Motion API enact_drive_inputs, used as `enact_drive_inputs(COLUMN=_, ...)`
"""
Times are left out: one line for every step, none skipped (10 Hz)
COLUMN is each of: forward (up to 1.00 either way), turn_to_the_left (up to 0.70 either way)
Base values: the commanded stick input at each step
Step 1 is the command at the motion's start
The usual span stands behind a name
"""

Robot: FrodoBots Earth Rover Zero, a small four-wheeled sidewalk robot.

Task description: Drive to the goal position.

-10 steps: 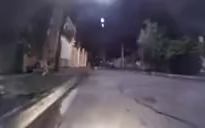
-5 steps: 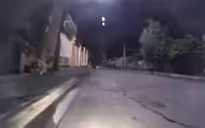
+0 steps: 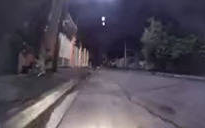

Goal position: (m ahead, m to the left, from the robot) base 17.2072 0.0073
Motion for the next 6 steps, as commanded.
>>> enact_drive_inputs(forward=0.5, turn_to_the_left=0.0)
enact_drive_inputs(forward=0.5, turn_to_the_left=0.0)
enact_drive_inputs(forward=0.5, turn_to_the_left=0.0)
enact_drive_inputs(forward=0.5, turn_to_the_left=0.0)
enact_drive_inputs(forward=0.5, turn_to_the_left=0.0)
enact_drive_inputs(forward=0.5, turn_to_the_left=0.0)
